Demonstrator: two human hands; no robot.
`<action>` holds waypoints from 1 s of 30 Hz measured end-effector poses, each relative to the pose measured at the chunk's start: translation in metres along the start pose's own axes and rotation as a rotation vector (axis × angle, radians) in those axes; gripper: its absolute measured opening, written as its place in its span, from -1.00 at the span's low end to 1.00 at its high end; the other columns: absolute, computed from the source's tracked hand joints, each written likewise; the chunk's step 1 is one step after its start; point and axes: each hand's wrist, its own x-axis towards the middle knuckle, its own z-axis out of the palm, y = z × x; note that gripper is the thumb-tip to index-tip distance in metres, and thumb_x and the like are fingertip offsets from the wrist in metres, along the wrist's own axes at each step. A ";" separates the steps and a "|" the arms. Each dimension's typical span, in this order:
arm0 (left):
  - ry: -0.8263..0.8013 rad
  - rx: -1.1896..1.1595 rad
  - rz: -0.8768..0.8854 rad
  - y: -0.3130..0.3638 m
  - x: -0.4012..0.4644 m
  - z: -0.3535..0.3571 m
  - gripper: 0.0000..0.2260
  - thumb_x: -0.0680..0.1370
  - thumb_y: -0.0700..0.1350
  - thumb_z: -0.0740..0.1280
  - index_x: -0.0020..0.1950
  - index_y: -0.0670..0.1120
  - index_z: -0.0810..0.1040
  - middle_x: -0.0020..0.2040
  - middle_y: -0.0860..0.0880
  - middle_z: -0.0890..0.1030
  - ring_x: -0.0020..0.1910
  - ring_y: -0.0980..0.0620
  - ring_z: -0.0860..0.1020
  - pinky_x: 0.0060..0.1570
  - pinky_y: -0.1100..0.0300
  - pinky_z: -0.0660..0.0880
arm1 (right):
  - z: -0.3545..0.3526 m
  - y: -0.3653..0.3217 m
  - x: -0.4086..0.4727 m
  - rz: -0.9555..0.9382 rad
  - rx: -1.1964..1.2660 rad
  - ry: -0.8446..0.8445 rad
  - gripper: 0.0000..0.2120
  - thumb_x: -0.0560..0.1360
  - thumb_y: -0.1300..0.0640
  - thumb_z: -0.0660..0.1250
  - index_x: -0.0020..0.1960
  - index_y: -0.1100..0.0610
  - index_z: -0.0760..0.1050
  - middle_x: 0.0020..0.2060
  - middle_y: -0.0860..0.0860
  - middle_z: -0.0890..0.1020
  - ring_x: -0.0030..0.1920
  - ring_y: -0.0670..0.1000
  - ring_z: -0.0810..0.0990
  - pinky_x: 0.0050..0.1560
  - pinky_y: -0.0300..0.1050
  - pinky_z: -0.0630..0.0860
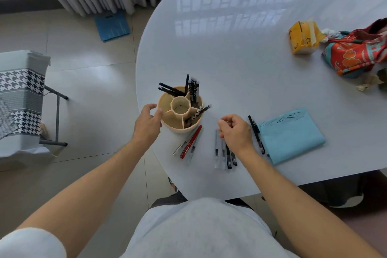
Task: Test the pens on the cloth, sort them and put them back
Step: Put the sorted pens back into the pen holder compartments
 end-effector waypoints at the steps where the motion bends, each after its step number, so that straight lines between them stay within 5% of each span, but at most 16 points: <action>1: -0.002 -0.004 0.011 0.002 0.001 0.001 -0.69 0.65 0.17 0.18 0.36 0.13 0.38 -0.06 0.01 0.61 -0.09 0.02 0.62 -0.26 0.12 0.58 | 0.002 0.005 -0.001 0.010 -0.077 -0.029 -0.95 0.55 0.04 0.39 -0.07 0.00 0.60 -0.25 -0.01 0.68 -0.25 0.00 0.70 -0.14 0.03 0.70; 6: -0.012 0.004 0.014 0.005 -0.002 0.005 -0.73 0.68 0.09 0.17 0.36 0.07 0.40 -0.04 -0.04 0.60 -0.09 0.01 0.60 -0.22 0.11 0.60 | 0.047 0.008 -0.007 0.000 -0.291 -0.248 -0.82 0.51 0.02 0.42 -0.22 0.06 0.64 -0.35 -0.04 0.66 -0.27 0.04 0.68 -0.14 0.03 0.68; 12: -0.066 -0.004 0.002 0.000 -0.014 0.005 -0.66 0.67 0.07 0.21 0.40 -0.02 0.36 -0.07 -0.11 0.62 -0.14 0.01 0.59 -0.22 0.12 0.57 | 0.084 0.003 0.002 0.077 -0.616 -0.255 -0.71 0.50 -0.13 0.45 -0.01 0.11 0.59 -0.15 0.05 0.65 -0.14 0.11 0.66 -0.24 -0.06 0.61; 15: -0.084 -0.026 -0.012 -0.001 -0.017 0.003 -0.65 0.66 0.08 0.23 0.40 -0.01 0.35 -0.05 -0.11 0.62 -0.14 0.02 0.59 -0.22 0.14 0.55 | 0.085 -0.001 0.006 0.163 -0.627 -0.241 -0.72 0.44 -0.14 0.46 -0.11 0.07 0.57 -0.20 0.03 0.64 -0.22 0.09 0.63 -0.37 -0.18 0.48; 19: -0.099 -0.042 -0.015 0.000 -0.019 0.003 -0.64 0.66 0.08 0.25 0.41 -0.01 0.35 -0.04 -0.11 0.62 -0.12 0.02 0.60 -0.19 0.12 0.58 | 0.084 -0.003 0.012 0.309 -0.524 -0.194 -0.79 0.42 -0.06 0.40 -0.19 0.08 0.50 -0.24 0.04 0.62 -0.25 0.07 0.62 -0.38 -0.17 0.49; 23: -0.082 -0.042 -0.012 0.003 -0.016 -0.001 -0.64 0.66 0.11 0.21 0.41 -0.01 0.36 -0.06 -0.11 0.62 -0.12 0.00 0.59 -0.15 0.08 0.59 | 0.079 0.001 0.013 0.367 -0.441 -0.153 -0.58 0.45 -0.28 0.34 -0.17 0.11 0.53 -0.30 0.04 0.66 -0.34 0.06 0.67 -0.45 -0.17 0.51; 25: -0.057 -0.055 -0.021 0.006 -0.011 -0.005 -0.64 0.67 0.11 0.20 0.42 -0.01 0.37 -0.06 -0.12 0.62 -0.12 -0.02 0.59 -0.11 0.03 0.61 | 0.075 0.006 0.014 0.396 -0.364 -0.130 -0.61 0.44 -0.22 0.40 -0.19 0.13 0.57 -0.38 0.04 0.68 -0.44 0.04 0.69 -0.44 -0.15 0.60; 30: -0.048 -0.068 -0.007 0.012 -0.001 -0.010 -0.68 0.66 0.09 0.21 0.38 0.01 0.42 -0.09 -0.10 0.63 -0.14 0.00 0.59 -0.05 -0.04 0.63 | 0.054 0.010 0.007 0.426 0.010 -0.029 -0.76 0.46 0.03 0.39 -0.22 0.21 0.59 -0.47 0.06 0.68 -0.56 -0.03 0.61 -0.54 -0.24 0.43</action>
